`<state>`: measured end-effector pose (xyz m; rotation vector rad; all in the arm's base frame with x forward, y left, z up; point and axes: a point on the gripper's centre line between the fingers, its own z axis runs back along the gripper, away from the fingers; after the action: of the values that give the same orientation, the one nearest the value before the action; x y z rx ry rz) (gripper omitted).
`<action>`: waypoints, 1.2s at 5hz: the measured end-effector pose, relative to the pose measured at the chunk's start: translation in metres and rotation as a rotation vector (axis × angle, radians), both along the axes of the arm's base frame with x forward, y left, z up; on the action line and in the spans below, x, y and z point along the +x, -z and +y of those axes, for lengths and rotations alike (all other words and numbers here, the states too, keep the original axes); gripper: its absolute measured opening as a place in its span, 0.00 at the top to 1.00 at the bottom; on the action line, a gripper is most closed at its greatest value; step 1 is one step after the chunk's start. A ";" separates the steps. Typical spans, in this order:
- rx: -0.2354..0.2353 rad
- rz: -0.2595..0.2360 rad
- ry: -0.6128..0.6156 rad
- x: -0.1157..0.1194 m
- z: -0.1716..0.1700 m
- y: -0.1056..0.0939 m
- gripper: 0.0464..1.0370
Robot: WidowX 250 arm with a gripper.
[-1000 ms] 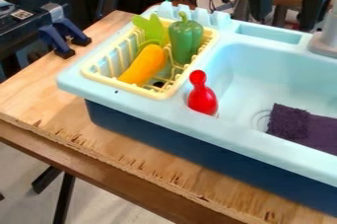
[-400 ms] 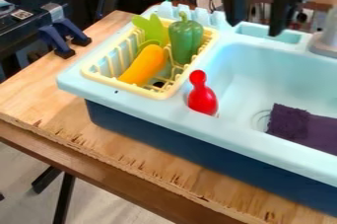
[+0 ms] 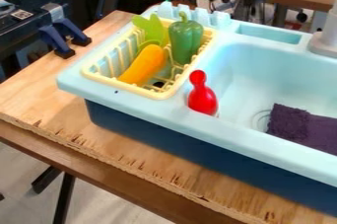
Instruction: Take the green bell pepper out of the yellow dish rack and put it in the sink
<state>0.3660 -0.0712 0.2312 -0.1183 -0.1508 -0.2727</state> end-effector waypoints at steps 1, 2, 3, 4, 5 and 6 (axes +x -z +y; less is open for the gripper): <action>-0.004 0.024 -0.054 0.006 0.024 -0.002 0.03; 0.029 0.041 -0.078 0.006 0.035 -0.005 0.03; 0.063 0.042 -0.103 0.005 0.041 -0.006 0.03; 0.076 0.072 -0.127 0.004 0.054 0.007 0.03; 0.060 0.080 -0.136 0.004 0.065 0.013 0.03; 0.054 0.127 -0.140 0.009 0.073 0.030 0.03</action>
<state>0.3747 0.0022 0.2007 -0.0712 -0.0255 -0.1293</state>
